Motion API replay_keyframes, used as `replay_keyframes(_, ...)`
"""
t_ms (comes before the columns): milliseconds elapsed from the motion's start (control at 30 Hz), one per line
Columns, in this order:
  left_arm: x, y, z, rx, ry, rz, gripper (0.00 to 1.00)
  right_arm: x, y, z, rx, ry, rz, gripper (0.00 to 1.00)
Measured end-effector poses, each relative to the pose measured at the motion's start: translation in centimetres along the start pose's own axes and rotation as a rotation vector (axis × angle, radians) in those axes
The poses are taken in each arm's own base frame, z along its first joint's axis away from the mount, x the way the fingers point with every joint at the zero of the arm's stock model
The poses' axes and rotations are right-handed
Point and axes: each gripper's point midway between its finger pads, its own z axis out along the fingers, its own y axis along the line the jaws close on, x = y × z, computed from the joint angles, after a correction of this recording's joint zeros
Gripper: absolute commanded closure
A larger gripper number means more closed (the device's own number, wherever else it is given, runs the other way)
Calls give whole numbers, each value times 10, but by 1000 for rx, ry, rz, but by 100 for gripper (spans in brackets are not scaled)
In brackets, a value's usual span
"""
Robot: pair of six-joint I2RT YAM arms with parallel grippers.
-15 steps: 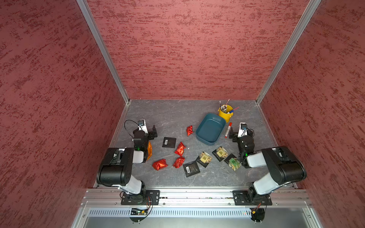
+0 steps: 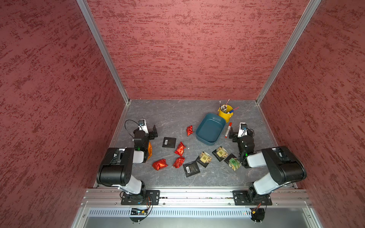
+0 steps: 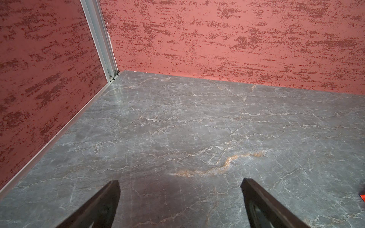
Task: Put the tea bags into the storage box
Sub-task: Pick up the tea bag from the center of the board.
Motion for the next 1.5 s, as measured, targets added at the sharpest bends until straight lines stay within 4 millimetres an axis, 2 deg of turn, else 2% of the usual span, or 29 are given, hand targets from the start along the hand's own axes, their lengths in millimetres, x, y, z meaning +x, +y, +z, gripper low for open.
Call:
replay_keyframes(333, 0, 0, 0, 13, 2, -2, 0, 4, -4, 7, 12, 36, 12, 2)
replay_keyframes(467, -1, -7, -4, 33, 19, 22, 0, 0, -7, 7, 25, 35, 26, 2)
replay_keyframes(533, -14, -16, -7, 50, 24, 40, 0, -4, -9, 0, 29, 17, 28, 2)
replay_keyframes(600, -37, -25, -9, 68, 17, 53, 0, -11, -11, -11, 41, 8, 27, 2)
replay_keyframes(667, -68, -32, -13, 71, 6, 51, 0, -38, -12, -24, 38, -31, 37, 2)
replay_keyframes(733, -98, -38, -21, 70, 6, 35, 0, -80, -15, -35, 35, -82, 73, 2)
replay_keyframes(800, -120, -42, -33, 70, 22, 17, 0, -135, -17, -47, 24, -117, 124, 2)
replay_keyframes(867, -127, -50, -46, 88, 59, 10, 0, -179, -18, -63, 5, -136, 175, 1)
replay_keyframes(900, -125, -56, -54, 104, 91, 12, 0, -195, -17, -73, -12, -130, 199, 2)
replay_keyframes(967, -112, -70, -68, 147, 165, 13, 0, -207, -13, -87, -44, -80, 234, 2)
replay_keyframes(1067, -79, -93, -90, 215, 312, 17, 0, -199, -3, -100, -82, 60, 260, 2)
replay_keyframes(1200, -33, -124, -120, 302, 514, 24, 0, -162, 25, -105, -129, 317, 245, 2)
replay_keyframes(1267, -16, -136, -131, 332, 586, 26, 0, -142, 43, -106, -152, 429, 223, 2)
replay_keyframes(1367, 7, -146, -140, 351, 688, 29, 0, -111, 68, -113, -176, 579, 188, 2)
replay_keyframes(1500, 32, -152, -146, 359, 795, 33, 0, -81, 86, -124, -187, 708, 171, 2)
